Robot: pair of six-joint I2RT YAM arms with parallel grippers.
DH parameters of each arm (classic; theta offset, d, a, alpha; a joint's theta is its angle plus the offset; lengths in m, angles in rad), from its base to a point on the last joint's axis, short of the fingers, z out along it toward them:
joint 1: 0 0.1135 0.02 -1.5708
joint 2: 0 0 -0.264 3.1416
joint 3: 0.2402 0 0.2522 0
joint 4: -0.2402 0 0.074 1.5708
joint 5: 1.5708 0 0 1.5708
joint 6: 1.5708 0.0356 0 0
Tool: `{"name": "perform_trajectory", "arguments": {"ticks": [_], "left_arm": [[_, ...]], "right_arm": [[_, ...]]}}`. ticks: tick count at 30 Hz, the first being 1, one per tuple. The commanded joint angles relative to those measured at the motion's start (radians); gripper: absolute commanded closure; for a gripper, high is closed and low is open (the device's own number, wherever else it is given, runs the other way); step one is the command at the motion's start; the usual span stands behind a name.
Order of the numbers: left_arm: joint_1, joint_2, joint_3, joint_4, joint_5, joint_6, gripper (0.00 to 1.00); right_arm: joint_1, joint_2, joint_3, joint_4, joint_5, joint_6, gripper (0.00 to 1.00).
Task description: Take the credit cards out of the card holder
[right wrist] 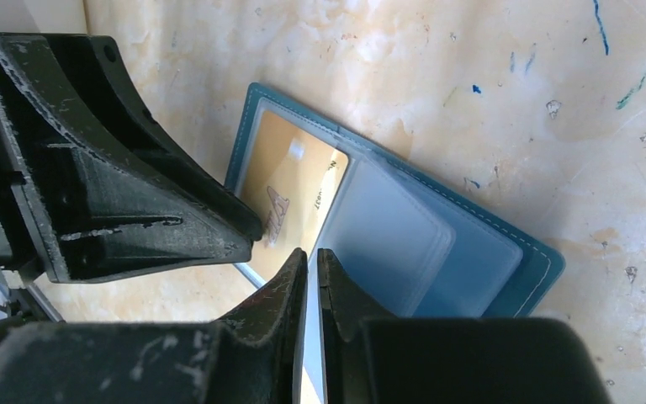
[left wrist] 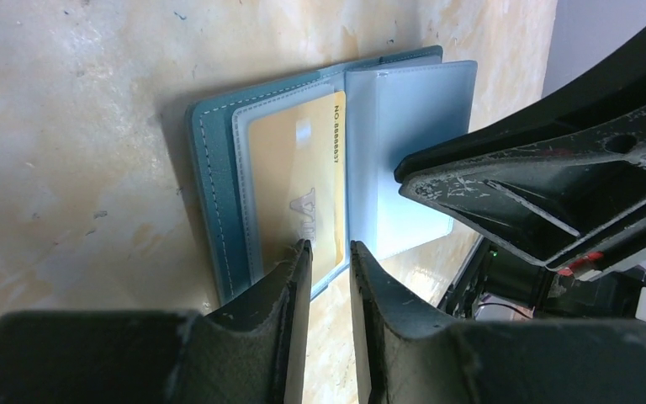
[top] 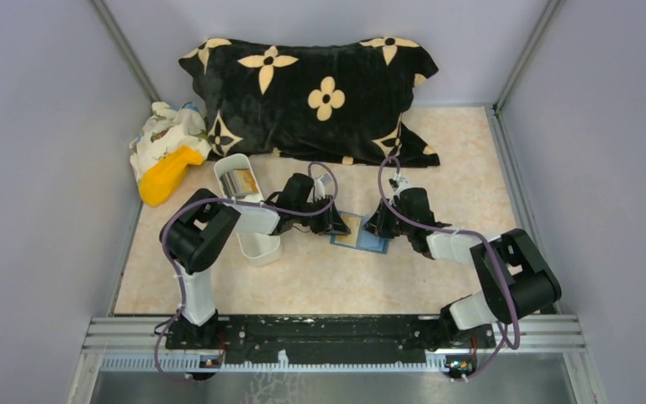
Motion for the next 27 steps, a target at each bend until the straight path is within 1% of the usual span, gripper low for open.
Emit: {"name": "perform_trajectory", "arguments": {"ticks": [1,7,12,20,23,27], "left_arm": [[0.013,-0.013,-0.027,0.002,0.021,0.006,0.7],[0.013,-0.066,-0.014,0.003,0.054,-0.003,0.7],[0.015,-0.066,0.0,-0.002,0.062,-0.007,0.7],[0.053,-0.105,-0.03,-0.038,0.016,0.019,0.7],[0.076,-0.111,-0.041,-0.036,0.019,0.023,0.71],[0.079,-0.1,-0.037,-0.02,0.031,0.017,0.71]], "right_arm": [[-0.005,0.023,-0.004,0.075,-0.007,0.012,0.9],[-0.006,0.037,-0.005,0.088,-0.01,0.018,0.9],[-0.006,0.043,0.0,0.085,-0.012,0.014,0.9],[-0.006,0.059,-0.001,0.096,-0.014,0.017,0.9],[-0.006,0.067,-0.001,0.107,-0.023,0.021,0.9],[-0.006,0.068,0.001,0.106,-0.027,0.021,0.9]]}}
